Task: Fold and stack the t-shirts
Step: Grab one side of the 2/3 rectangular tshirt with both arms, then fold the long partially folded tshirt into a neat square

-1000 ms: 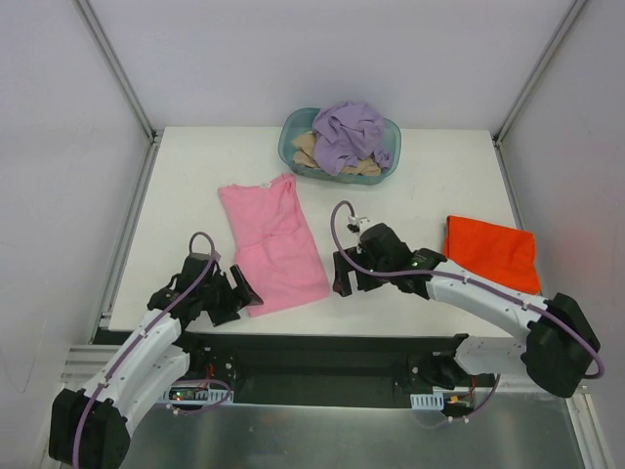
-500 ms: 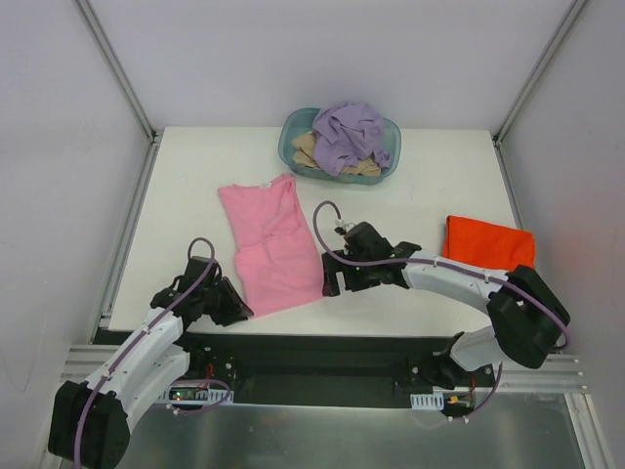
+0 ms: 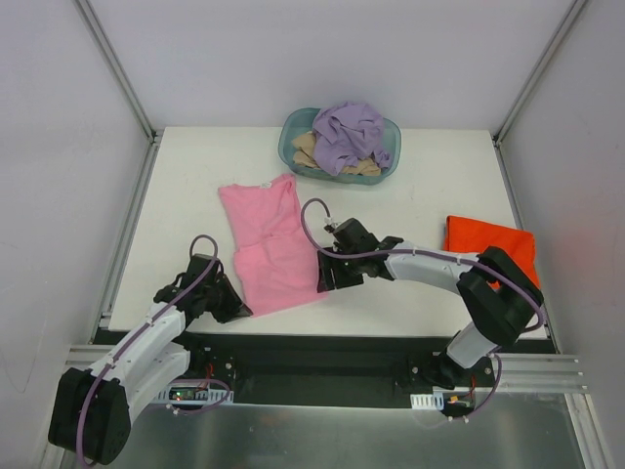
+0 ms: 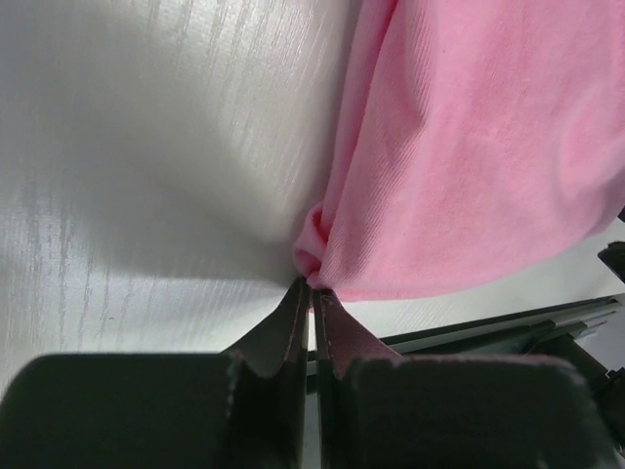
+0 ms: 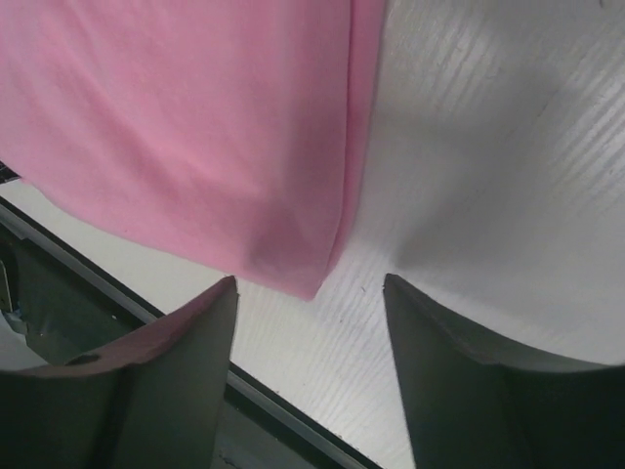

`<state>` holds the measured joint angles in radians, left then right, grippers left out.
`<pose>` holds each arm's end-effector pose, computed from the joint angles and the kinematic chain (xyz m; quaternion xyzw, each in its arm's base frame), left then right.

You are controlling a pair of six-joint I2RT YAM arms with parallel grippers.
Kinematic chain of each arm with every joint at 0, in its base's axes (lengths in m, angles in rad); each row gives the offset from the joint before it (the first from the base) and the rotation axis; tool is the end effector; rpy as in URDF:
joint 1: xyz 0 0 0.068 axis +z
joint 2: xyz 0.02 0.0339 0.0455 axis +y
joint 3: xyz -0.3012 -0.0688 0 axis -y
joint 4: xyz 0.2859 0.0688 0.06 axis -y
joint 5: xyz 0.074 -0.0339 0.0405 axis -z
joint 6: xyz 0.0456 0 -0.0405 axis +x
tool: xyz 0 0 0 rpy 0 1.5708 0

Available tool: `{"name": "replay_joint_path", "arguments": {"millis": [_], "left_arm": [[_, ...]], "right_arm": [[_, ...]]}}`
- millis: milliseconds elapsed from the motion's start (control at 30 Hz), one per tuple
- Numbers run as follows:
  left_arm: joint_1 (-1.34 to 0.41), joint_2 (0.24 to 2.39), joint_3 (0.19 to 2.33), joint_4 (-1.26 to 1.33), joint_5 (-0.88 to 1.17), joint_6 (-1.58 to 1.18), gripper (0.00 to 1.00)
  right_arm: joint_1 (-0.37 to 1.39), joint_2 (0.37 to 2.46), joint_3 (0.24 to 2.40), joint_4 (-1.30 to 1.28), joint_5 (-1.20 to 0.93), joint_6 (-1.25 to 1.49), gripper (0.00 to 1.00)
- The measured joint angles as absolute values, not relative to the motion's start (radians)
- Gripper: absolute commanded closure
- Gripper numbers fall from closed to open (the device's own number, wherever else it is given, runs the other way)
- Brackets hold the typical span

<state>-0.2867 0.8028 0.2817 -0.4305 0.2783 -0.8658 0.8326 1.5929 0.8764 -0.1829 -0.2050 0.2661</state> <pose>0.1470 -0.0564 0.1439 -0.2288 0.9161 -0.2752 0.1810 0.2323 0.2692 0.1792 -0.2949 0.8924 0.2535 0.2290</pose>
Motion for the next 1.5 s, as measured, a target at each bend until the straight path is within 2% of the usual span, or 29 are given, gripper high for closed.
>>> {"name": "replay_joint_path", "arguments": {"millis": [100, 133, 300, 333, 400, 700, 967, 1233, 1500], "left_arm": [[-0.287, 0.805, 0.282, -0.424, 0.279, -0.865, 1.00], [-0.287, 0.804, 0.282, -0.424, 0.279, -0.864, 1.00], [-0.287, 0.785, 0.276, -0.424, 0.287, -0.863, 1.00], [-0.287, 0.777, 0.272, -0.423, 0.290, -0.863, 1.00], [-0.287, 0.758, 0.263, -0.423, 0.305, -0.863, 1.00], [-0.353, 0.576, 0.239, -0.504, 0.419, -0.874, 1.00], [-0.426, 0.357, 0.395, -0.630, 0.471, -0.884, 1.00], [-0.426, 0.353, 0.589, -0.649, 0.447, -0.870, 1.00], [-0.426, 0.488, 0.625, -0.616, 0.313, -0.844, 1.00]], "right_arm": [[0.833, 1.621, 0.881, -0.168, -0.214, 0.268, 0.60], [0.833, 1.634, 0.883, -0.162, -0.219, 0.271, 0.69], [0.833, 1.668, 0.882, -0.147, -0.252, 0.283, 0.88], [0.833, 1.668, 0.882, -0.144, -0.257, 0.285, 0.95], [0.833, 1.666, 0.876, -0.134, -0.270, 0.286, 0.99], [0.847, 1.483, 0.747, -0.186, -0.387, 0.273, 0.99], [0.873, 1.234, 0.770, -0.409, -0.518, 0.202, 0.99], [0.862, 1.185, 0.920, -0.615, -0.599, 0.143, 0.99], [0.732, 1.195, 0.971, -0.654, -0.606, 0.138, 0.99]]}}
